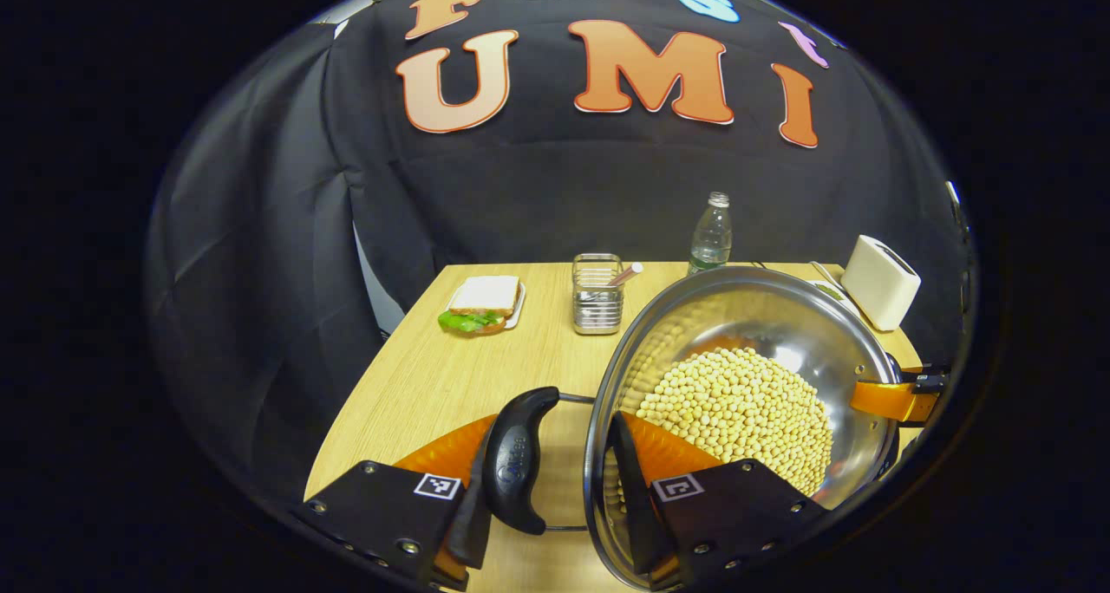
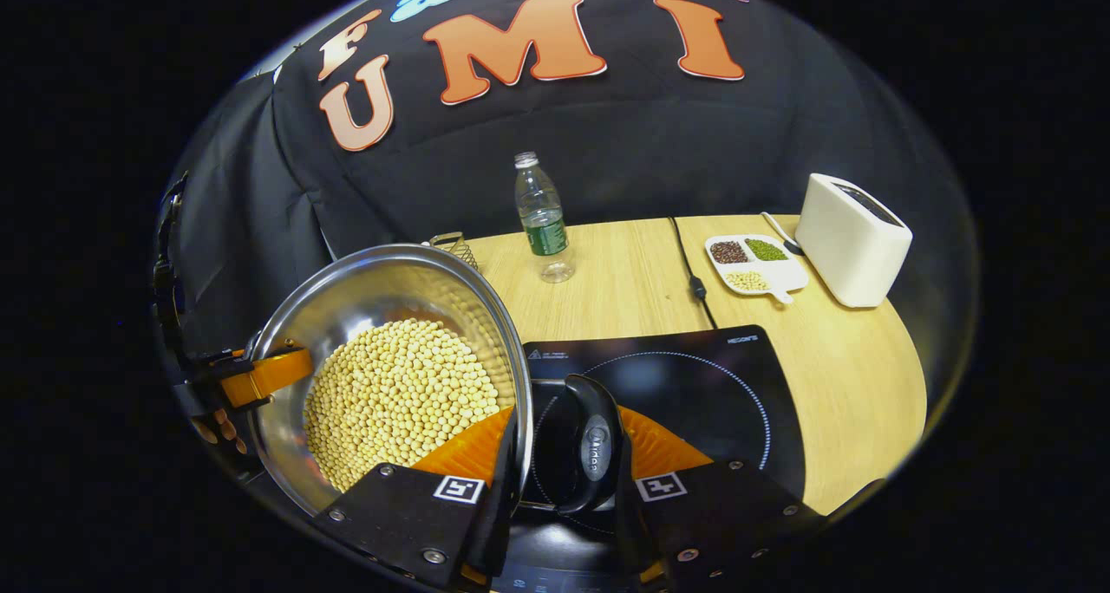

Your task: First push the handle of the pot to place it horizontally, then grasp the pot with both hands and set it on the induction cooktop.

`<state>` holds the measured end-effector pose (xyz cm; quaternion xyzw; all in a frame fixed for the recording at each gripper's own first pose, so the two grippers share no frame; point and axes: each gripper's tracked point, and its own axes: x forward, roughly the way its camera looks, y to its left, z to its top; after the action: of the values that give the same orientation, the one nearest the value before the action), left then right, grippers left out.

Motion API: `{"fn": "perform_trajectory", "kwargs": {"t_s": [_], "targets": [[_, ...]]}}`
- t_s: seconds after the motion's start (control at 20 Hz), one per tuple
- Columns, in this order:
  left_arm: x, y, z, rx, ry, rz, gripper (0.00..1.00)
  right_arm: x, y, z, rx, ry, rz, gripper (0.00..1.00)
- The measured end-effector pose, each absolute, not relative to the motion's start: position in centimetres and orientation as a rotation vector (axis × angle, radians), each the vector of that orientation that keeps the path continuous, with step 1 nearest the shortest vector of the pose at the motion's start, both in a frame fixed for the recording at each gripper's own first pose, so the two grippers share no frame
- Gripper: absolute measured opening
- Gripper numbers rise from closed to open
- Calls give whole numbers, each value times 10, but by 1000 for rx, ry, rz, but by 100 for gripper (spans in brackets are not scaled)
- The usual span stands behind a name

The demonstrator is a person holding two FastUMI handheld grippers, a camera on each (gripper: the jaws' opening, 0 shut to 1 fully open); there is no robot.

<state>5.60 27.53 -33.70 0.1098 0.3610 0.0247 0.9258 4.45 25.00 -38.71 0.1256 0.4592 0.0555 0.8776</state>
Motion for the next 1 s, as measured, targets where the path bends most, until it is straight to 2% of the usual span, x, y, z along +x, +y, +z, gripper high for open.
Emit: {"fn": "perform_trajectory", "kwargs": {"t_s": [0.05,0.15,1.0], "targets": [[57,276,-336,224,742,45,65,45,242,-387,260,953,108,46],[59,276,-337,226,742,35,65,44,229,-389,263,948,95,49],[65,269,-355,243,763,-19,65,27,153,-406,294,953,17,49]]}}
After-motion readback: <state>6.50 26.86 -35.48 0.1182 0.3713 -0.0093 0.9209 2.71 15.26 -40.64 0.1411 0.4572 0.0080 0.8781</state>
